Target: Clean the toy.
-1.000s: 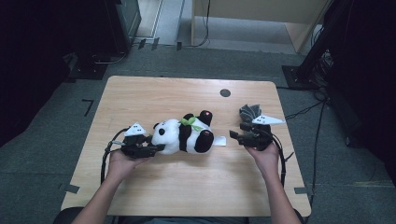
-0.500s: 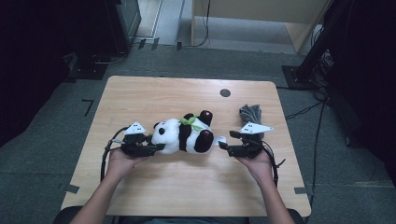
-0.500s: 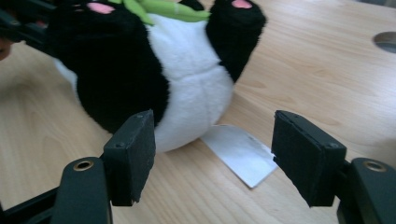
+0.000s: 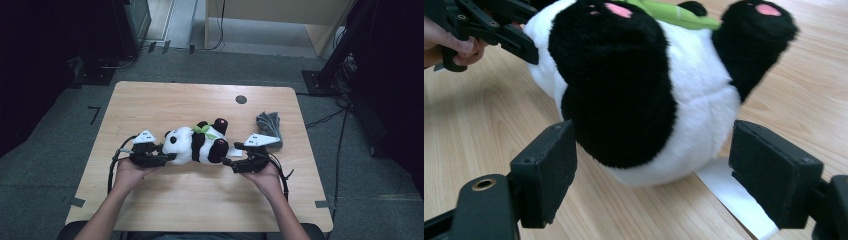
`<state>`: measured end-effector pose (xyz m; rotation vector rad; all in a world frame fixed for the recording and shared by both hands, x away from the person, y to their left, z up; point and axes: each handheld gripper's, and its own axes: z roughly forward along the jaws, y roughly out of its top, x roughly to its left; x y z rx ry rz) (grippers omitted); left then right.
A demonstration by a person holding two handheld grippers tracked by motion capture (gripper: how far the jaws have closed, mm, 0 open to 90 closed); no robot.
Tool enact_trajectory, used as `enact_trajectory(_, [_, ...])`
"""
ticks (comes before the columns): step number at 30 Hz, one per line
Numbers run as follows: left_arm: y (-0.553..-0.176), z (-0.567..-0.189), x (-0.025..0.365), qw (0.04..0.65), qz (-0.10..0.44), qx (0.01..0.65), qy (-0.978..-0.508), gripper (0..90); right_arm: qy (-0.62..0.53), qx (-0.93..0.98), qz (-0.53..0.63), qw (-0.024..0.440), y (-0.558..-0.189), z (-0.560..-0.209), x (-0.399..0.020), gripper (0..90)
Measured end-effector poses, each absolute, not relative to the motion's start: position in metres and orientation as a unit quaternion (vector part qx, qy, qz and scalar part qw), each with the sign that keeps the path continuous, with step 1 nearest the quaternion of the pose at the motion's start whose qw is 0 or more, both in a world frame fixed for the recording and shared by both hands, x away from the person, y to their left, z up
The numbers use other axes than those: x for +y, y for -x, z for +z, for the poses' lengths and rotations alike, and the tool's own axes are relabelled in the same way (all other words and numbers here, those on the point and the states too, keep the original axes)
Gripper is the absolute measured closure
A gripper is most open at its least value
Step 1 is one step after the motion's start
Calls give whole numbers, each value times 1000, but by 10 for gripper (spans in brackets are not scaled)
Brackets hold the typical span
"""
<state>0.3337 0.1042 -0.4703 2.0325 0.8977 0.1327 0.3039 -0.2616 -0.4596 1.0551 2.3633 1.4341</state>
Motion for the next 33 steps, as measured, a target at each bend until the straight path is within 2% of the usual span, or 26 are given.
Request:
enact_trajectory(7, [-335, -470, 102, 444, 52, 358, -820, 464, -342, 802, 479, 96, -311, -466, -244, 198])
enact_trajectory(16, [-337, -470, 101, 444, 46, 358, -820, 479, -345, 799, 483, 100, -319, -474, -234, 107])
enact_trajectory(23, [-338, -471, 100, 448, 38, 358, -818, 491, -345, 803, 466, 135, -321, -480, -218, 11])
enact_trajectory(26, [-338, -471, 98, 448, 39, 358, -818, 495, -344, 806, 454, 163, -322, -483, -212, 12])
enact_trajectory(29, [-339, -471, 97, 447, 43, 360, -818, 495, -340, 804, 453, 181, -323, -484, -212, 72])
enact_trajectory(33, [-339, -471, 96, 445, 50, 360, -818, 492, -325, 812, 440, 203, -323, -481, -211, 217])
